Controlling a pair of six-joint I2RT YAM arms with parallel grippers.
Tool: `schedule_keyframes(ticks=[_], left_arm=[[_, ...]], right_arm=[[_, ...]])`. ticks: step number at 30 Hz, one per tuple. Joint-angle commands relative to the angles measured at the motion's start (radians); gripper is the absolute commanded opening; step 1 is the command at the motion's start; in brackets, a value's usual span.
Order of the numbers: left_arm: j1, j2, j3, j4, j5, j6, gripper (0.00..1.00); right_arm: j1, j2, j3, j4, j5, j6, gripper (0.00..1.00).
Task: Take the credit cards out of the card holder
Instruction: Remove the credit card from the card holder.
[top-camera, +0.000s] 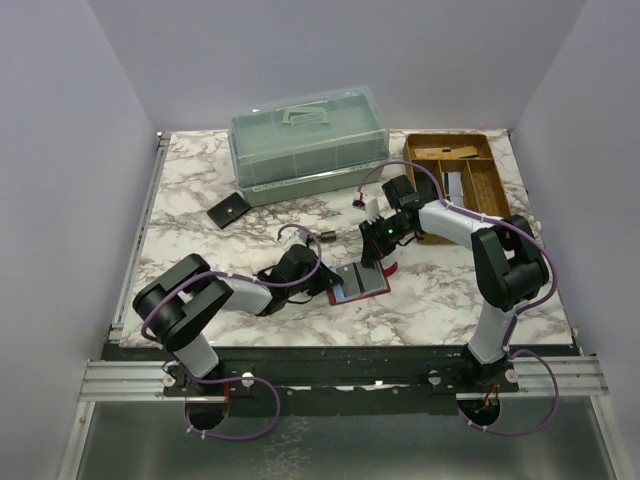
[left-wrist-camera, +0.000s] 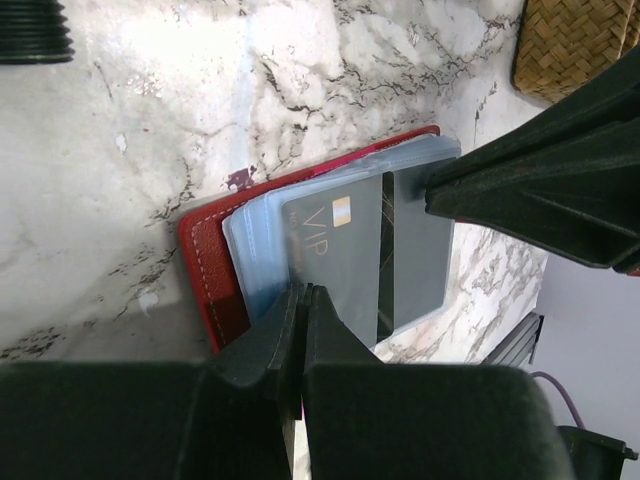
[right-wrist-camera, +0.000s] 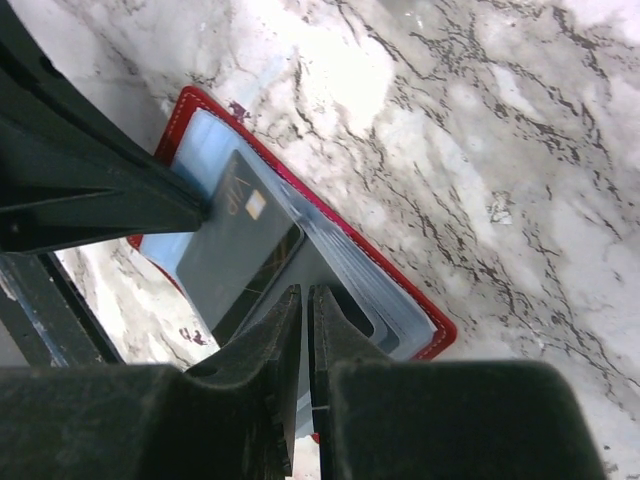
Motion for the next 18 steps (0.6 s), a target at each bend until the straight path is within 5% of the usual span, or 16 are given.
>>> schedule_keyframes(ticks=[1, 18], left_arm=[[0.003, -0.035, -0.038, -0.160, -0.029, 0.034, 0.00], [0.002, -0.099, 0.015, -0.284, 0.028, 0.070, 0.00]], right_arm=[[-0.005, 0.018, 0.032, -0.035, 0.069, -0.027, 0.13], [-0.005, 0.055, 0.042, -0.055, 0.058, -0.033, 0.13]])
